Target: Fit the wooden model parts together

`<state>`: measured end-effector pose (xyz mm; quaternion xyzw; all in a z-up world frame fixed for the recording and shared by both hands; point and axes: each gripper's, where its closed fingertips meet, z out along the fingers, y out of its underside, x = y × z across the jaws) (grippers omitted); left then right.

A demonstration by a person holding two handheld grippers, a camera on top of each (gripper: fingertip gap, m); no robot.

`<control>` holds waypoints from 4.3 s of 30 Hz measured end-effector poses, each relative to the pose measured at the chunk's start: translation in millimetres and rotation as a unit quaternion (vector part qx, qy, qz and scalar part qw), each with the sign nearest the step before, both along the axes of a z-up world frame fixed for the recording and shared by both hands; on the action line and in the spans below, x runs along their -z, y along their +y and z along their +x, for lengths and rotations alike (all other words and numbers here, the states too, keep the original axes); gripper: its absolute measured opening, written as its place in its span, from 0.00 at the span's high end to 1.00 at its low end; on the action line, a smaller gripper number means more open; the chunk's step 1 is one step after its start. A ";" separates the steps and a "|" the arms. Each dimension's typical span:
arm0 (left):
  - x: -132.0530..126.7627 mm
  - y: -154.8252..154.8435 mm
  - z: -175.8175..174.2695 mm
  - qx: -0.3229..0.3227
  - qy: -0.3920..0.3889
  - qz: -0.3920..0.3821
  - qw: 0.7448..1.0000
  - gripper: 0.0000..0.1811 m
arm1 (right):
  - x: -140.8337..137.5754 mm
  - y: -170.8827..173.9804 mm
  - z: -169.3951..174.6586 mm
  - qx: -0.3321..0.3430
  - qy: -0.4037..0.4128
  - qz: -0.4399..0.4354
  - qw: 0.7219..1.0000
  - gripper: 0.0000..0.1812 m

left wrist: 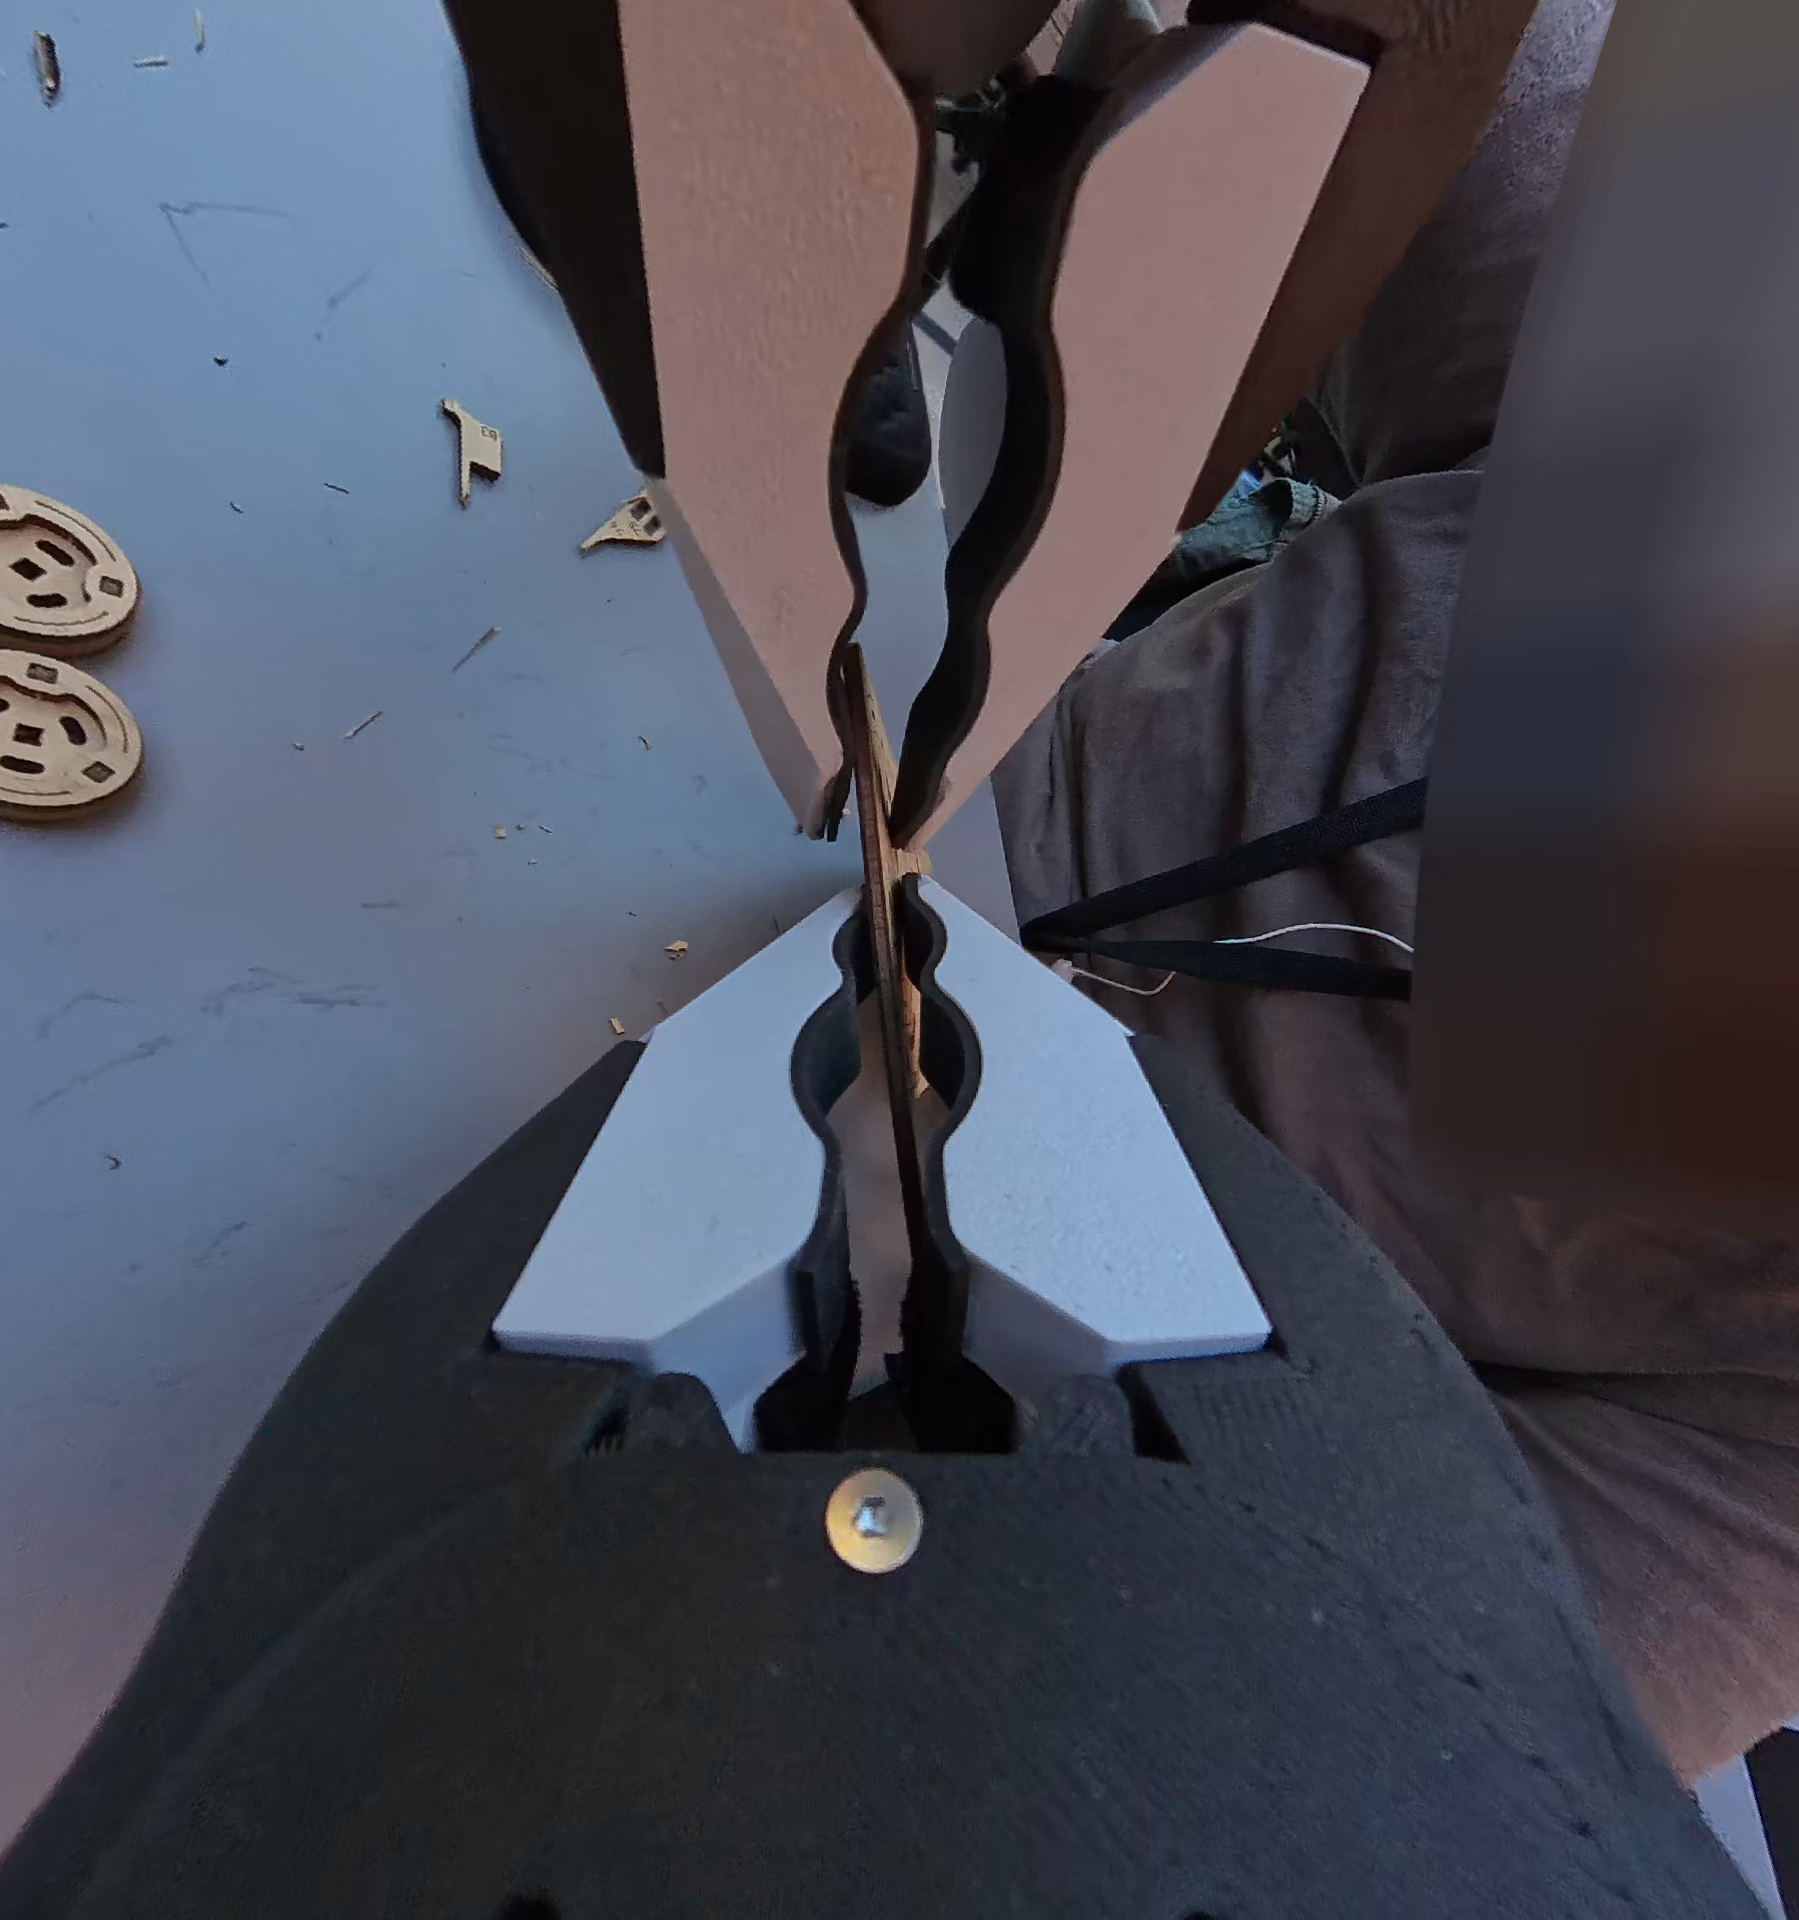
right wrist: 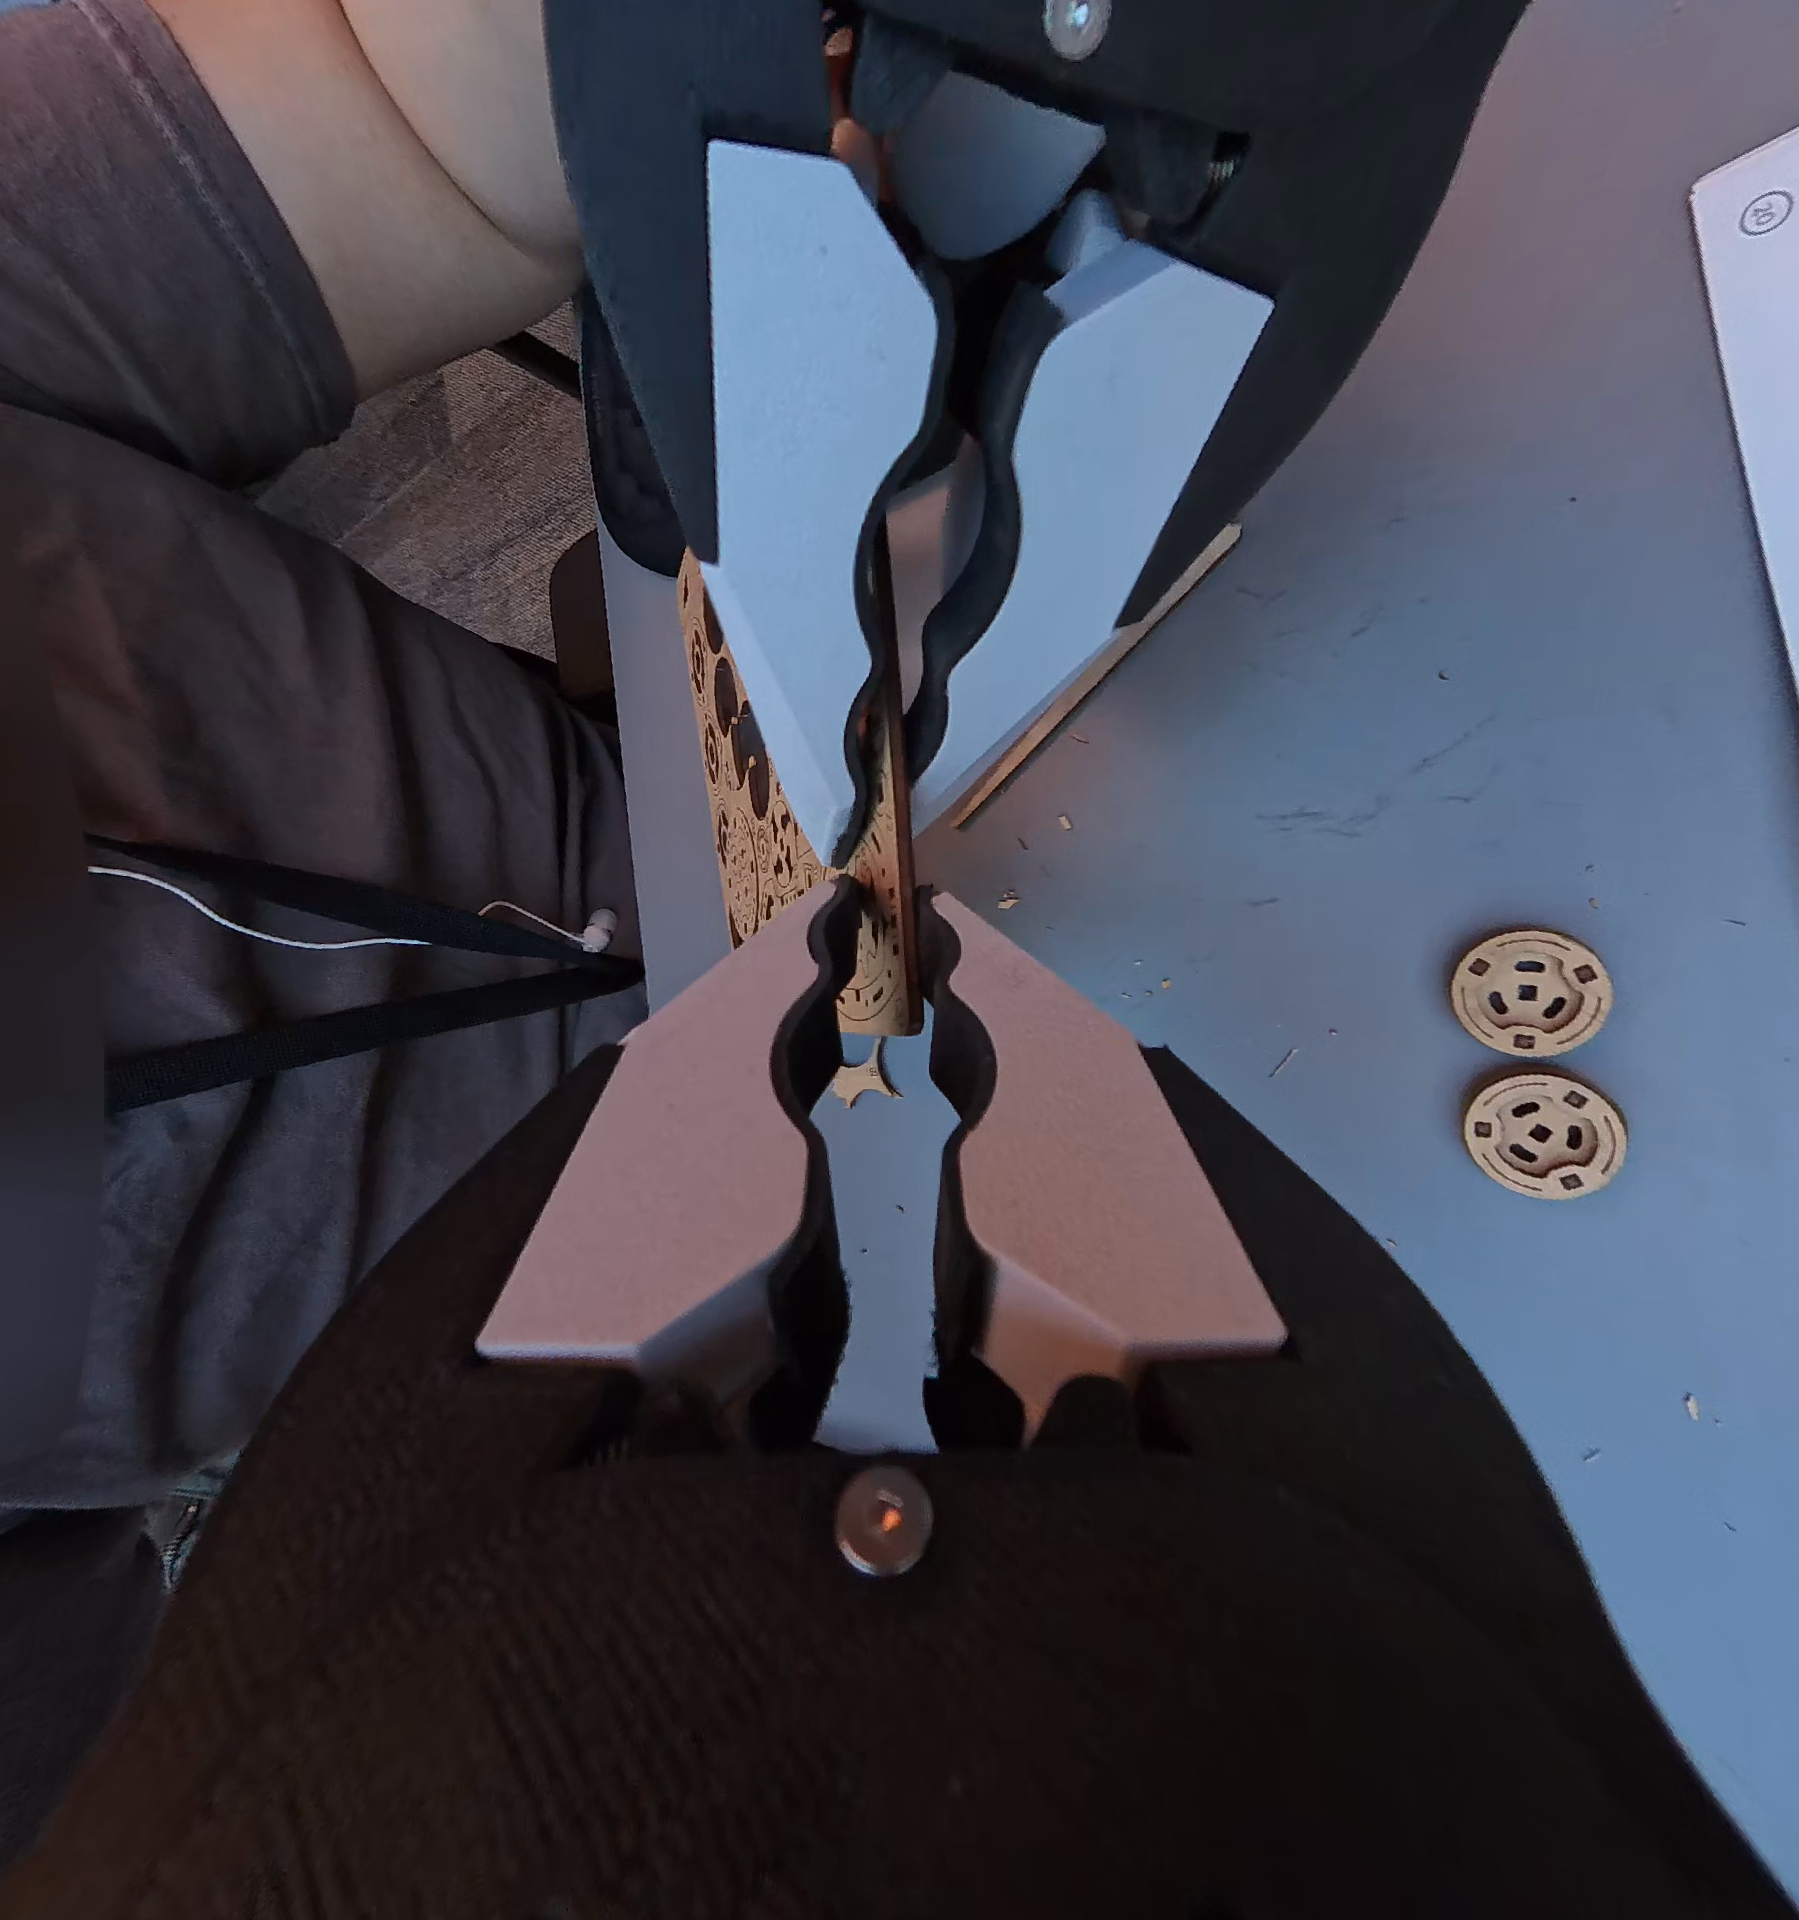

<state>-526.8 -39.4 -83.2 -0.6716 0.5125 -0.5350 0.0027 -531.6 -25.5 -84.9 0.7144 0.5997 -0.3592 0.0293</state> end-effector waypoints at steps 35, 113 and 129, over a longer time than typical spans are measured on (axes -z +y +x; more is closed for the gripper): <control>8.6 -9.8 -1.9 0.012 0.030 -0.031 0.999 0.99 | 10.9 -8.5 1.4 -0.057 -0.066 0.042 0.995 0.92; 11.4 -18.8 -5.6 0.034 0.040 -0.046 0.998 0.99 | 10.9 -11.4 -3.4 -0.101 -0.015 0.167 0.981 0.87; 12.3 -13.1 -7.4 0.018 0.044 -0.054 0.997 0.99 | -10.0 -9.6 3.9 -0.071 0.155 0.394 0.903 0.92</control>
